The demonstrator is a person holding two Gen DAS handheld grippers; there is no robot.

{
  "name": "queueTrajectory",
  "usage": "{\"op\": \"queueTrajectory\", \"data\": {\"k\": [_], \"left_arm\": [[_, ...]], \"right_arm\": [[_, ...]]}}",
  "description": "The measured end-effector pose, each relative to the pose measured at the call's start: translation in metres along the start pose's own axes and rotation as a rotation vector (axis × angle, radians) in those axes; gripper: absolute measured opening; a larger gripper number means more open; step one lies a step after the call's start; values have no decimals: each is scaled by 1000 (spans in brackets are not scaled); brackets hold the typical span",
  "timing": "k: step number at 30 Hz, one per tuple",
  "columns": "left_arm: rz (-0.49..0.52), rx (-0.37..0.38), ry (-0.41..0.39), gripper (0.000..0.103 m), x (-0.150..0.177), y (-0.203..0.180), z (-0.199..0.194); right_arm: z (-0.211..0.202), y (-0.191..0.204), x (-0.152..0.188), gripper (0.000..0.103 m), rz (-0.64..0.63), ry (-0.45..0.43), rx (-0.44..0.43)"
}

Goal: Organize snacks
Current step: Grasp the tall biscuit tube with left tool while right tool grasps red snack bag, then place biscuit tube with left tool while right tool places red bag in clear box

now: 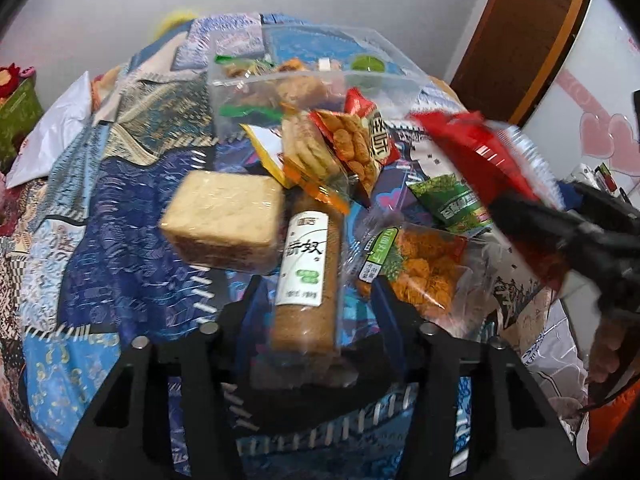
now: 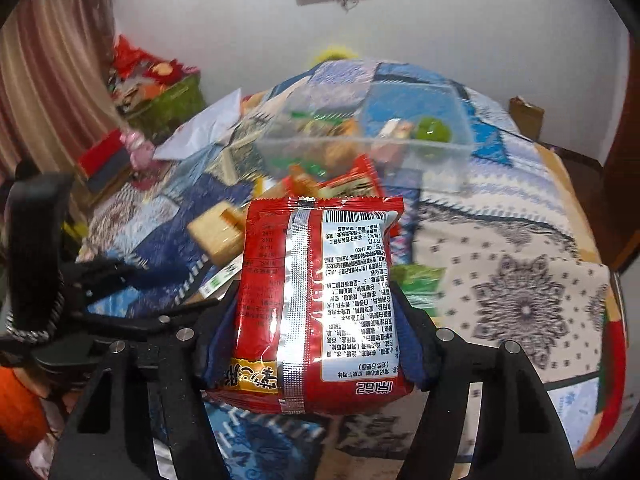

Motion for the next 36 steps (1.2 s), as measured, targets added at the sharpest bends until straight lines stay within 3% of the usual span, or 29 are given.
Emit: {"op": "queueTrajectory", "data": {"k": [8,11,15,24,36], "left_arm": [[-24,-40,38,47,-8,4,30],[-42,-53,31,39,-11,8,36],[-22,-69,25,37,-11,6,35],[-11,-56,-17,35,-2,2,1],[4,-35,-157,35,-39,-8,-44]], "right_arm": [[-6,-19,2,64,56,-4,1],[-5,-23,3,64,62,-1,-1],[-4,-25,2,64,67,-1,-4],[-9,-36,-8,64,88,-31,4],[-12,-47,-35,64,105,-82,21]]}}
Point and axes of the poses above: each gripper's, at about its wrist camera, not at the fingertips, and z roughly the way its jaws point, y to its left, x to its underside, the point moved 4 cm from there along z, roughly the way its jaws point, and after that the axes turned 8 degrees about x, right-handed, at the moved point
